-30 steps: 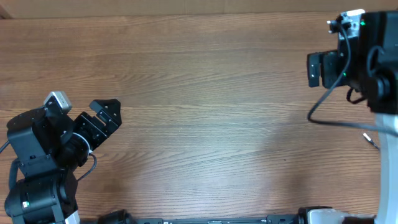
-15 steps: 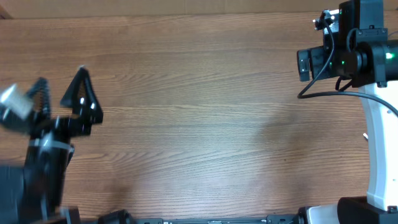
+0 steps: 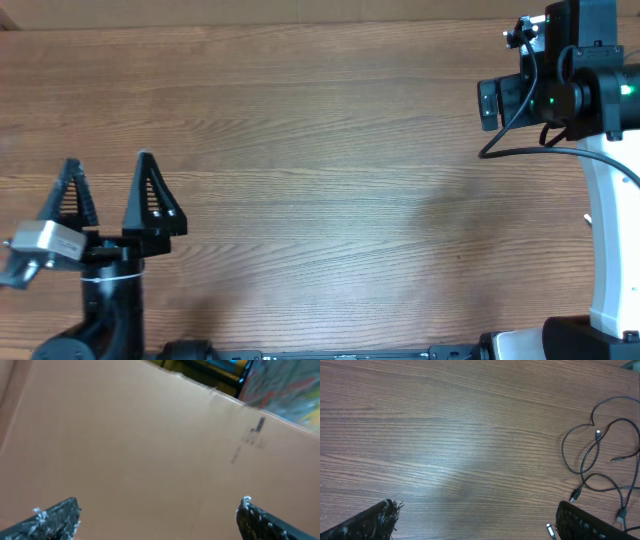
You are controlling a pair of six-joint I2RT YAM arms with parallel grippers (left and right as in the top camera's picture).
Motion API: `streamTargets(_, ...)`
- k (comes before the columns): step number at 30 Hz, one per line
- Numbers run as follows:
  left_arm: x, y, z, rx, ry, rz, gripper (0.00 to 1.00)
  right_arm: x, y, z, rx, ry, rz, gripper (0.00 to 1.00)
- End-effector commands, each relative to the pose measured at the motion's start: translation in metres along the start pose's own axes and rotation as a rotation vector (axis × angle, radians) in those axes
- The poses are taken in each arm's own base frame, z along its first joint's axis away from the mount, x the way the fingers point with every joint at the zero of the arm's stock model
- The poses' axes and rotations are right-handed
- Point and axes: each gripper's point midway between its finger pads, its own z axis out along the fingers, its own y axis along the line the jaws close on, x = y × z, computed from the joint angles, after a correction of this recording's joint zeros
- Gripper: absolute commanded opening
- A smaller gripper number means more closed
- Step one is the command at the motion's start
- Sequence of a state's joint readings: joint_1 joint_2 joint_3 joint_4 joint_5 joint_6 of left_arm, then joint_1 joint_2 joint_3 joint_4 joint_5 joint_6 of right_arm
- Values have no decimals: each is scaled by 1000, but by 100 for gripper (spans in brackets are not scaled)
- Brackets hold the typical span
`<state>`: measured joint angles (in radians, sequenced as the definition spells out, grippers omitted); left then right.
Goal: Untangle cables
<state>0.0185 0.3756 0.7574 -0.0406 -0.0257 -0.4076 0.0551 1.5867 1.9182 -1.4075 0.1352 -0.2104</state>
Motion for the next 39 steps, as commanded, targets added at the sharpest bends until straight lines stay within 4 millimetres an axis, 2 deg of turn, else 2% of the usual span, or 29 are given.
streamTargets(1,18,22,-9,-65,-43,22,100,-1,2,-2,2,-7,-7,100)
streamTargets(15,112,69,-40,-79,-84,20,100,-1,2,-2,2,-7,-8,100)
streamTargets(25,183,108,-45,-190,61,39,100,-1,2,-2,2,-7,-8,100)
streamTargets(29,192,132,-52,-318,90,58,100,-1,2,-2,2,-7,-7,100)
streamTargets(33,223,146,-62,-377,226,82,99,-1,2,-2,2,-7,-8,100)
streamTargets(34,231,148,-65,-383,262,87,99,-1,2,-2,2,-7,-8,100)
streamTargets(39,236,141,-63,-315,311,227,100,-1,2,-2,2,-7,-8,100)
